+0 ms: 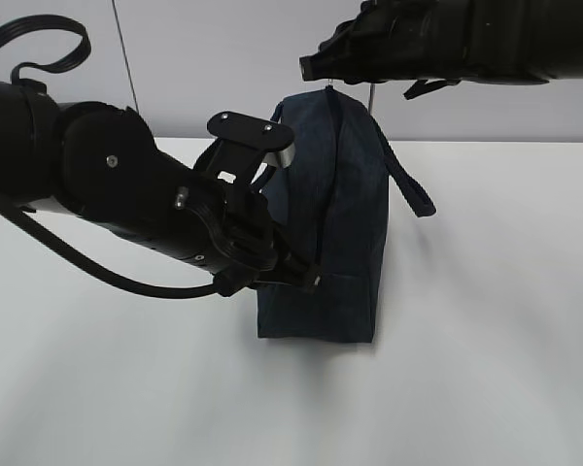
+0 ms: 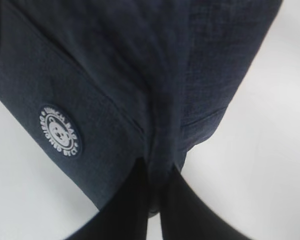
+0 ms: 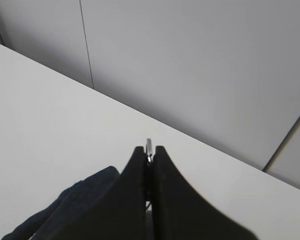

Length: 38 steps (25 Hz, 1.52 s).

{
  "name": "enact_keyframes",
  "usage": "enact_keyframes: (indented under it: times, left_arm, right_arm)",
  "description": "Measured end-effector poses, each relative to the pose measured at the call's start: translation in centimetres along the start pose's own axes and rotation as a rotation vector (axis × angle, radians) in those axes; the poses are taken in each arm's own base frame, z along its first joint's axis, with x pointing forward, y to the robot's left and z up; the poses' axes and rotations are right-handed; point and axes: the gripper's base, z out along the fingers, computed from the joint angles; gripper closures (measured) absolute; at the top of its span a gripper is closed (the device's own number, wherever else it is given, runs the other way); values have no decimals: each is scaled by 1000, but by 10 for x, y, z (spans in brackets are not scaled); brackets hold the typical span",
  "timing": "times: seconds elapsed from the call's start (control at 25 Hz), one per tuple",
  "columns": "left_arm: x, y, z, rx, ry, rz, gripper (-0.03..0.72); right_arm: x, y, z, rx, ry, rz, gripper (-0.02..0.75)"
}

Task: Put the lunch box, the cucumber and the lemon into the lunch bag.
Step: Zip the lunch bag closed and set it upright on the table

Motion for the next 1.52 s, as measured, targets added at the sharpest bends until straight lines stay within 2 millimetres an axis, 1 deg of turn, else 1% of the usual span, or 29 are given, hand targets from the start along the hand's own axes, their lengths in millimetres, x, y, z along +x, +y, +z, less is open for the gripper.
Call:
enact_keyframes:
  times: [0.24,0.4,0.56,0.8,0.88,0.92,1.08,1.16,1.28,1.4,1.52]
  left_arm:
    - [0,0,0,0,2,0,691]
    - [4,0,1,0,17,1,691]
    - [6,0,1,2,35,3,691]
    - [8,-1,0,15,57,-21,680]
    - [7,-3,-5,27,59,-39,644]
    - [6,-4,-8,36,66,-46,611]
    - [-7,-14,-30,86,52,-65,435]
    - [-14,-17,-41,114,36,-95,380]
    - [-23,-14,-54,156,36,-178,353]
    - [-35,-1,-62,160,12,-234,346]
    - [-49,17,-70,137,-42,-274,345]
  right_arm:
    - [3,-4,28,4,-4,9,738]
    - [13,-11,43,16,14,18,738]
    - [21,-15,48,24,34,22,738]
    - [20,-15,48,21,30,24,738]
    - [20,-15,48,19,29,24,738]
    - [20,-15,48,19,29,24,738]
    - [20,-15,48,20,27,24,738]
    - [20,-15,48,22,27,24,738]
    - [20,-15,48,22,27,24,738]
    - [20,-15,48,22,27,24,738]
    - [20,-15,48,22,27,24,738]
